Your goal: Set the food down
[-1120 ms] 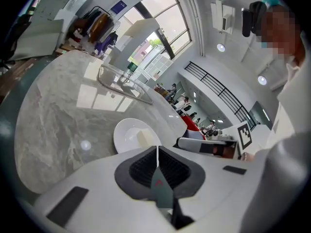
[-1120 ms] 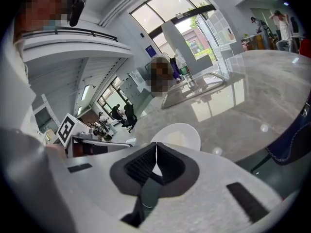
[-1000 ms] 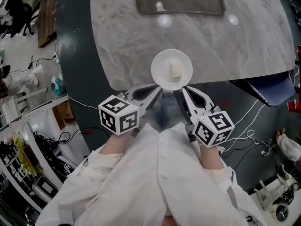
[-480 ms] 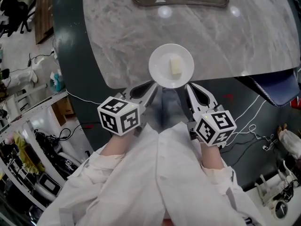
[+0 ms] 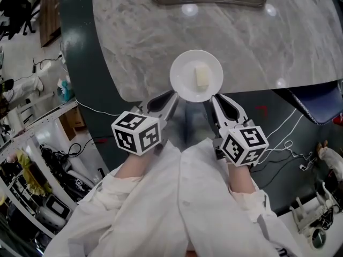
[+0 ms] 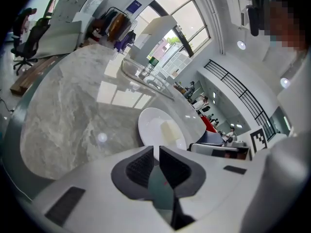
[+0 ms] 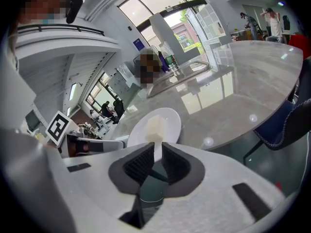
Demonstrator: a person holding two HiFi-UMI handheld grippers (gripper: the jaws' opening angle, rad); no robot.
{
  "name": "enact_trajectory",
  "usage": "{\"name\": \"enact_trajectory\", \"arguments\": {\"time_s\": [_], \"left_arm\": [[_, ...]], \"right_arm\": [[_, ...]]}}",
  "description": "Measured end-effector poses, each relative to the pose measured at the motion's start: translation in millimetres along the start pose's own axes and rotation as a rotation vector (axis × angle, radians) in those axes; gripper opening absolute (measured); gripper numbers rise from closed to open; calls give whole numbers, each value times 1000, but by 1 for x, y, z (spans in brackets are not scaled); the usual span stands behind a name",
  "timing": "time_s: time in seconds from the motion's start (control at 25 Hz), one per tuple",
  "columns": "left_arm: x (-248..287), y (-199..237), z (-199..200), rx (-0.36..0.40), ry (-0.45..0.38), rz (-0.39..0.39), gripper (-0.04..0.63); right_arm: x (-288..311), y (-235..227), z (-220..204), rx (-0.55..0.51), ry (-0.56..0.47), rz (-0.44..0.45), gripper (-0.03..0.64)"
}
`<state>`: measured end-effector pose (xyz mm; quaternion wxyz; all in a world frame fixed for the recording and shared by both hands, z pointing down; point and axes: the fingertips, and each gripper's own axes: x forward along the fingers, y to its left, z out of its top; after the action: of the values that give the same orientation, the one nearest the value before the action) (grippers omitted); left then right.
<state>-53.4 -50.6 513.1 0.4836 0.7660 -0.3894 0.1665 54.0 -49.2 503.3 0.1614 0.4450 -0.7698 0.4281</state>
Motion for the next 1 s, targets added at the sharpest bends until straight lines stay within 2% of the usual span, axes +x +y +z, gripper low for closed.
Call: {"name": "enact_trajectory", "arguments": {"time_s": [0.16,0.24,0.28,0.32,0.36,1.0], "left_arm": [[0,3,1,-13,-6,14,33],[0,4,2,-26,-10,20,94],[0,4,3,-31,-12,23,97],[1,4,3,-34,-12,26,100],[1,5,3,-36,-10,28,103],[8,4,1,-61,12,18,126]], "right_arm": [[-1,-6,3,15,-14,-21,6],[-1,-8,4,17,-19,-30,8],[-2,-9,4,24,-19,-31,21],[-2,-10,4,35,-18,-30,78],[-2,-11,4,45,-17,-30,103],[8,-17,1,89,12,-46,103]]}}
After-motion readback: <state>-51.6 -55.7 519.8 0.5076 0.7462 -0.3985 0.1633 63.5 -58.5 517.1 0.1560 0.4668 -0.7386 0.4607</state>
